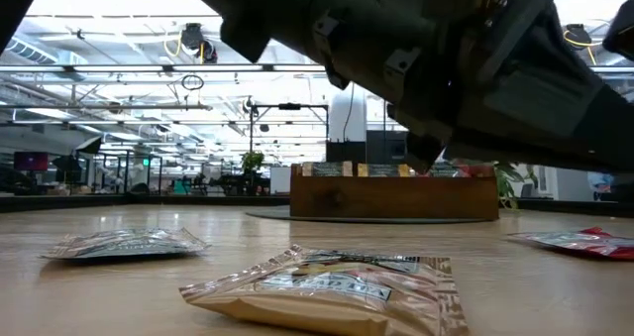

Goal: Pick & Place Tea
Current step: Put the red tea bag into the right section of the wooden organiser

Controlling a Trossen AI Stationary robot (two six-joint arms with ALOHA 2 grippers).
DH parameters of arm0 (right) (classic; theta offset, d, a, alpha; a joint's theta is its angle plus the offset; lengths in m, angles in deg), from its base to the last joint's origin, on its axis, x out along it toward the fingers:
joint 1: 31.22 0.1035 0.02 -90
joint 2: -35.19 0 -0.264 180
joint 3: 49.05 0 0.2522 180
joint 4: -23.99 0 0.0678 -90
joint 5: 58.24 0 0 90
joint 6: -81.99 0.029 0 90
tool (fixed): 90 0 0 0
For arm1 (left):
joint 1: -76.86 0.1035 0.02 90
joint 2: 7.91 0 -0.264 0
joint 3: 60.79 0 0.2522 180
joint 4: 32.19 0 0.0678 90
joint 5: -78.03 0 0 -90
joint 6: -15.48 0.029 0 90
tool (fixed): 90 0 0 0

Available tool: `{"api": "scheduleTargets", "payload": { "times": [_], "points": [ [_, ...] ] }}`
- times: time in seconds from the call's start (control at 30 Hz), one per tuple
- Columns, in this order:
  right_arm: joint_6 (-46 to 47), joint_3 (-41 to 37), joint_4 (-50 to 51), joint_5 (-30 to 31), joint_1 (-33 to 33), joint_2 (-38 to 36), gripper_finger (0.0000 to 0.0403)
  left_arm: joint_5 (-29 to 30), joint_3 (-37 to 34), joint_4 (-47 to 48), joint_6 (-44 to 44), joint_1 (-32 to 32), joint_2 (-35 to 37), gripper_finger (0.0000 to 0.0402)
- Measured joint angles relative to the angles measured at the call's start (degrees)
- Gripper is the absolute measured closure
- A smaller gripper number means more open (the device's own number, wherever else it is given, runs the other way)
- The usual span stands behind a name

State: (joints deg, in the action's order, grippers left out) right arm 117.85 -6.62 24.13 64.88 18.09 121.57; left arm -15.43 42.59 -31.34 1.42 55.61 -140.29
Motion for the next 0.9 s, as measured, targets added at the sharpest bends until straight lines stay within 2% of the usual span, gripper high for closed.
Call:
{"api": "scheduleTargets", "payload": {
  "times": [0.17, 0.33, 0.4, 0.6, 0.67, 0.77, 0.9],
  "points": [
    [-3.06, 0.0, 0.1, -1.27, -2.07, -0.64, 0.0398, 6.3, 0.0, 0.57, 0.22, -1.27, 0.0, 0.0371],
    [-4.84, 0.0, 1.32, -4.99, -4.5, -1.5, 0.0373, 5.69, 0.0, 0.98, -0.01, -1.58, -0.04, 0.0371],
    [-5.29, 0.0, 4.56, -6.1, -5.51, -2.99, 0.0361, 5.31, 0.0, 0.96, -0.01, -1.6, -0.46, 0.0371],
    [-2.86, -0.07, 19.89, -4.42, -7.68, -10.96, 0.0319, 6.21, 0.0, 0.84, 0.18, -1.64, -0.63, 0.0371],
    [-2.81, -1.2, 18.47, -4.91, -7.72, -14.35, 0.0305, 6.31, 0.0, 0.87, 0.84, -1.77, -0.63, 0.0371],
    [-1.99, -5.73, 9.81, -7.85, -8.49, -18.44, 0.0289, 6.32, 0.0, 0.91, 0.77, -1.77, -0.63, 0.0371],
    [6.69, -14.17, -4.89, -13.07, -10.8, -20.16, 0.0277, 6.34, 0.0, 1.22, 0.17, -1.75, -0.63, 0.0371]
  ]
}}
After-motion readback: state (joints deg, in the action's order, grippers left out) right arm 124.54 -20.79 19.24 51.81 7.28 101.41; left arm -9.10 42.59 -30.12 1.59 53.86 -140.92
